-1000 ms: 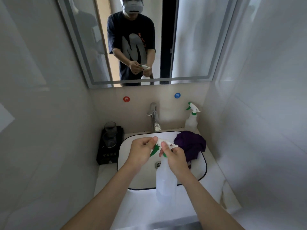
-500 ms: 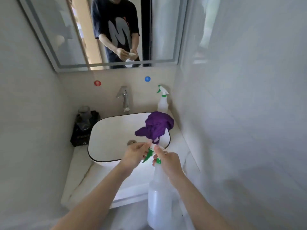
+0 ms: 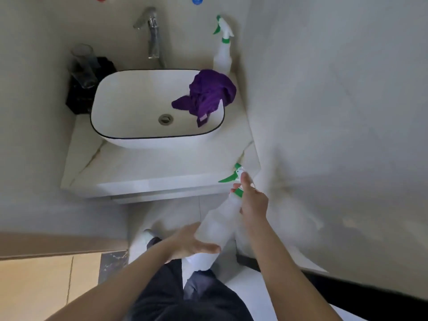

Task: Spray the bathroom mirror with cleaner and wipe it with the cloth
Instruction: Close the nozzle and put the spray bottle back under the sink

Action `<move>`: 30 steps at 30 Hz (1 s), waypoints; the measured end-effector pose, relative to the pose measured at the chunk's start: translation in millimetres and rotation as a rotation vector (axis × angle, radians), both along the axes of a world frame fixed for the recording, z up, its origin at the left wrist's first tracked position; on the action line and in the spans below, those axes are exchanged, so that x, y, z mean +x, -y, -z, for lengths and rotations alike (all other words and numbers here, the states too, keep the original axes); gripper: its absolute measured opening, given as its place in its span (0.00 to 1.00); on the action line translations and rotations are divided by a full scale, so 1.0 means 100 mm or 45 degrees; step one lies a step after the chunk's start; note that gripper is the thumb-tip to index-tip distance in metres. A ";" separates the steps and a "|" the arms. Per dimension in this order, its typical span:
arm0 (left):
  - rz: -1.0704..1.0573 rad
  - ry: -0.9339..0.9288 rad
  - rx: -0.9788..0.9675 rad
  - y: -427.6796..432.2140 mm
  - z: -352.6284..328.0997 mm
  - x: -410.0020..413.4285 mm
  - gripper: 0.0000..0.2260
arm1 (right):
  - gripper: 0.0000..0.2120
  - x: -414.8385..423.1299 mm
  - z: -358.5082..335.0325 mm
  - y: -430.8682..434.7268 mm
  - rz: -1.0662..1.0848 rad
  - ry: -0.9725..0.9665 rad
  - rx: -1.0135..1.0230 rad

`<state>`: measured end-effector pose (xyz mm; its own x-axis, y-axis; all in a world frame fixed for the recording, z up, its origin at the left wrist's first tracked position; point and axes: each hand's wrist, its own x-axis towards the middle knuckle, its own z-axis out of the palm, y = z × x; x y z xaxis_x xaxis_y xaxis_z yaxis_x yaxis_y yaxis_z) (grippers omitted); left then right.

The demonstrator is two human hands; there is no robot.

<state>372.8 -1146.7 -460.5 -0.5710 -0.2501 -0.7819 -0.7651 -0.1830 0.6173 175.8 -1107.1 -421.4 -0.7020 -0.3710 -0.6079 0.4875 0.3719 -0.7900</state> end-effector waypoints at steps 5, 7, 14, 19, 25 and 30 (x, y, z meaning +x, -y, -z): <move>-0.175 0.092 -0.168 -0.14 -0.08 0.21 0.26 | 0.14 0.30 0.35 -0.04 -0.367 0.061 0.025; -0.246 0.154 -0.209 -0.15 -0.05 0.32 0.26 | 0.18 0.45 0.45 -0.09 -0.667 -0.025 0.047; -0.277 0.338 -0.208 -0.13 0.14 0.70 0.35 | 0.12 0.75 0.79 -0.35 -1.161 0.163 0.163; -0.289 0.399 -0.114 -0.29 0.25 0.81 0.24 | 0.25 1.00 1.00 -0.47 -1.306 0.339 0.111; -0.050 0.410 0.021 -0.15 0.60 0.83 0.21 | 0.21 1.07 1.34 -0.54 -1.107 0.498 0.256; 0.207 0.386 0.085 0.17 0.92 0.59 0.21 | 0.16 0.97 1.60 -0.58 -0.834 0.698 0.342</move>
<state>431.7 -1164.0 -552.7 -0.3382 -0.1174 -0.9337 -0.9344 -0.0762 0.3480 272.8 -1049.1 -581.1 0.0155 -0.3922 -0.9197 0.3958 0.8471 -0.3546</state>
